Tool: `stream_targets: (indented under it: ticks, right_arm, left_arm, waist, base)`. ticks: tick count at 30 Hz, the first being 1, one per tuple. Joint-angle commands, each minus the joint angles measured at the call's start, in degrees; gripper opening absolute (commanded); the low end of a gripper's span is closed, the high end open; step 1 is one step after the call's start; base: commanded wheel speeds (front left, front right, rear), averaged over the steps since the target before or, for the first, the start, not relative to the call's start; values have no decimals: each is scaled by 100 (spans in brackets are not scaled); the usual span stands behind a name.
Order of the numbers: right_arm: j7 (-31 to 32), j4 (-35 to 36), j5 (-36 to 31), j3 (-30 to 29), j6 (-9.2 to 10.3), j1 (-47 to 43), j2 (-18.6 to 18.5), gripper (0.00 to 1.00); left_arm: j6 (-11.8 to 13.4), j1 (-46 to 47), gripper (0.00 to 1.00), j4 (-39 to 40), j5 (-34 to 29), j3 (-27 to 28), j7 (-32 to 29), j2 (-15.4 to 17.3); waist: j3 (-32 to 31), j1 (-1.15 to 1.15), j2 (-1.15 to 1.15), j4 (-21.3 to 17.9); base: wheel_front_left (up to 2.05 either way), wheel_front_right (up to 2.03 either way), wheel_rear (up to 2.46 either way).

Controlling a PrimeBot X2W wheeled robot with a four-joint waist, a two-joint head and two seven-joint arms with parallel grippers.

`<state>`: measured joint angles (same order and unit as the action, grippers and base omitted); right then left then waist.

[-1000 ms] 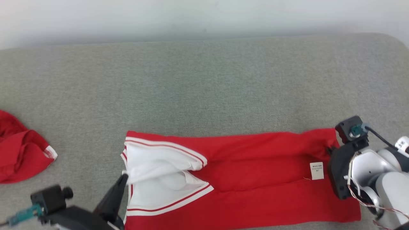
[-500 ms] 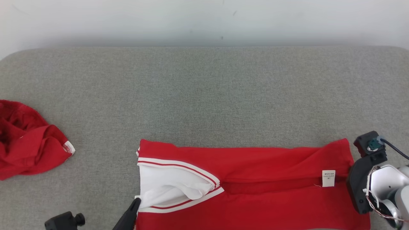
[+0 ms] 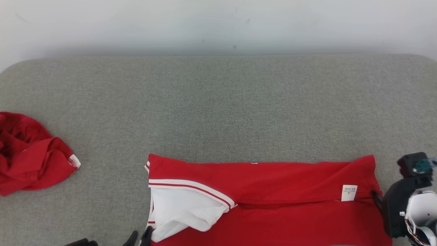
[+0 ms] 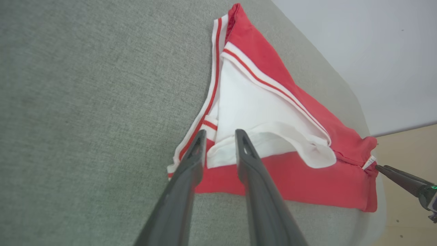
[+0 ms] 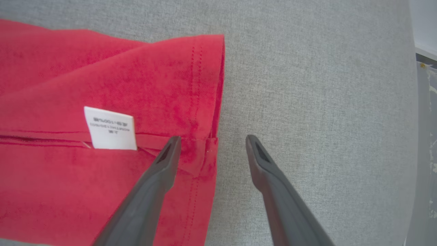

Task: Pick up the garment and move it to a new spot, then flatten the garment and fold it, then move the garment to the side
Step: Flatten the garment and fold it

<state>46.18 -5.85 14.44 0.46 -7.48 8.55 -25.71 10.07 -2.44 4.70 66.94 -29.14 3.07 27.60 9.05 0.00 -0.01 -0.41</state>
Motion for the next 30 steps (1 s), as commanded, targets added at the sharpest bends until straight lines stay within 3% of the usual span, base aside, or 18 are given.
stream_targets:
  ticks: [1, 9, 10, 14, 22, 30]
  right_arm:
    - [-57, 51, -28, -109, -1, -112, 89, 100]
    - [-637, 636, 110, -1305, -2, -695, 1225, 100]
    - [-822, 798, 131, -1552, -2, -826, 1577, 100]
    - [-1168, 986, 158, -1861, -2, -1009, 2060, 100]
    - [-2104, 545, 497, -2137, -2, -1139, 2279, 100]
    - [-2670, -366, 416, -2106, -2, -992, 2283, 100]
  left_arm:
    - [-17, 62, 100, -9, -101, -40, 39, 18]
    - [107, 207, 100, -320, -1152, -49, 936, 124]
    - [160, 272, 100, -316, -1501, 92, 1124, 90]
    - [186, 255, 100, -172, -2273, 556, 1217, -126]
    - [-199, -85, 100, 32, -3623, 1497, 1215, -700]
    - [-919, -399, 100, -46, -4058, 2324, 1216, -1098]
  waist:
    - [-28, 0, 1, 20]
    - [-242, 0, 1, 119]
    - [-306, 0, 1, 135]
    - [-423, 0, 1, 146]
    - [-610, 0, 1, 186]
    - [-624, 0, 1, 219]
  base:
    - [0, 0, 0]
    - [0, 0, 0]
    - [0, 0, 0]
    - [0, 0, 0]
    - [0, 0, 0]
    - [0, 0, 0]
